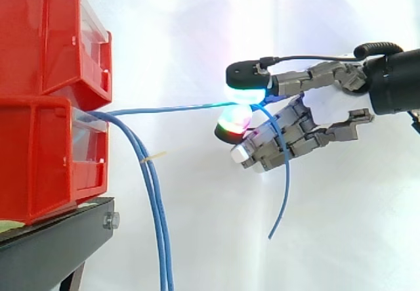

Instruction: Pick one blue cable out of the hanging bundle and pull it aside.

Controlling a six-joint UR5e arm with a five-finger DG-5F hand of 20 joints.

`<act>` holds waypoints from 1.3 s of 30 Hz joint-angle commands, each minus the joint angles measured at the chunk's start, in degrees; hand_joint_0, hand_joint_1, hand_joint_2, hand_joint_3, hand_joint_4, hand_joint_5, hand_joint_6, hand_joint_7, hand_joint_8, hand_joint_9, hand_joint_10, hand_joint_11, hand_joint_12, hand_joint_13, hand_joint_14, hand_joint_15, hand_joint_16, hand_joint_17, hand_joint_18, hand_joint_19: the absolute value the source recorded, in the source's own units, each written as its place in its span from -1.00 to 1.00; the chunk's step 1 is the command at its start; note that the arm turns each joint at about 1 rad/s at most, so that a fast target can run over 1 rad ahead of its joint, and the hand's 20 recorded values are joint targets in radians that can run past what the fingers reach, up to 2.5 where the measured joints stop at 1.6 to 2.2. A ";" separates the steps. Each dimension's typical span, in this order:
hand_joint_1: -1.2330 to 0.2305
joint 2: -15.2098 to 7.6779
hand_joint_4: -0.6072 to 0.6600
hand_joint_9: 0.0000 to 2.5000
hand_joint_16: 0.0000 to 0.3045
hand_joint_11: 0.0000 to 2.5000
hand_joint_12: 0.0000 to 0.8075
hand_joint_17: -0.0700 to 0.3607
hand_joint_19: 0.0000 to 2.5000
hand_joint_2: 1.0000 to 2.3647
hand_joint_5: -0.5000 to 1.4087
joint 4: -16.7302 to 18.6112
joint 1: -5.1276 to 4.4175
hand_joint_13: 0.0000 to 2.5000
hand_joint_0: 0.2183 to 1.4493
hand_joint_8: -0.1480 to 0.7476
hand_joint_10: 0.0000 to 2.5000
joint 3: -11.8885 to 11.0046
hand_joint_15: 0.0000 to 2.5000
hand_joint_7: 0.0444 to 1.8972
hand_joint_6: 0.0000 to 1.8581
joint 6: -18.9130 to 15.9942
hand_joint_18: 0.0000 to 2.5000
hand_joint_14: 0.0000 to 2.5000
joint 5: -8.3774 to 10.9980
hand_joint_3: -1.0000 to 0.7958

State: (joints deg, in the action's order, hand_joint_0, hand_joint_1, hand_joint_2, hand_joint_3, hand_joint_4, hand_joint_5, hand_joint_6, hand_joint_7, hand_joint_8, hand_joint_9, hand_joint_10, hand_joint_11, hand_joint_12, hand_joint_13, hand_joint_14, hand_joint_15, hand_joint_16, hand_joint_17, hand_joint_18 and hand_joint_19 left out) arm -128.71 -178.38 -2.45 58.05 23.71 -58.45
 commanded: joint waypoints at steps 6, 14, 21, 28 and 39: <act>-0.25 0.82 0.17 -0.28 -0.78 -0.74 -0.23 -0.33 -0.90 -0.98 -0.60 -2.76 0.17 -0.58 -0.45 -0.08 -0.99 0.04 -0.89 0.12 -0.14 -0.85 -0.75 -1.00 -0.61 -0.28; -0.30 1.26 0.19 -0.24 -0.80 -0.72 -0.25 -0.35 -0.92 -0.97 -0.58 -8.12 -0.36 -0.54 -0.40 -0.07 -0.99 0.48 -0.87 0.22 -0.06 -11.23 -0.70 -0.99 -4.39 -0.04; -0.37 1.35 0.07 -0.21 -0.76 -0.73 -0.19 -0.29 -0.93 -0.97 -0.55 -14.62 -1.94 -0.51 -0.40 -0.06 -0.99 0.74 -0.85 0.24 -0.07 -16.41 -0.65 -0.99 -5.45 0.06; -0.39 1.44 0.07 -0.20 -0.75 -0.74 -0.16 -0.27 -0.94 -0.98 -0.55 -15.06 -2.20 -0.49 -0.39 -0.04 -0.99 0.74 -0.85 0.24 -0.06 -16.50 -0.64 -0.99 -6.77 0.07; -0.41 1.44 0.08 -0.20 -0.75 -0.73 -0.16 -0.28 -0.92 -0.97 -0.55 -15.06 -2.47 -0.48 -0.37 -0.03 -0.99 0.74 -0.83 0.24 -0.06 -24.23 -0.62 -0.99 -7.56 0.08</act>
State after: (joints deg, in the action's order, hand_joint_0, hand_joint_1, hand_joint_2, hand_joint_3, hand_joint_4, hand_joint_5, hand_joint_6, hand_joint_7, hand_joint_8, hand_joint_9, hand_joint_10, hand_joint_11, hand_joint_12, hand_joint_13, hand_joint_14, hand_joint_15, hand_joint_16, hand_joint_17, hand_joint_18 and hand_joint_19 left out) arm -127.26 -193.42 -4.85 58.80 3.28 -65.81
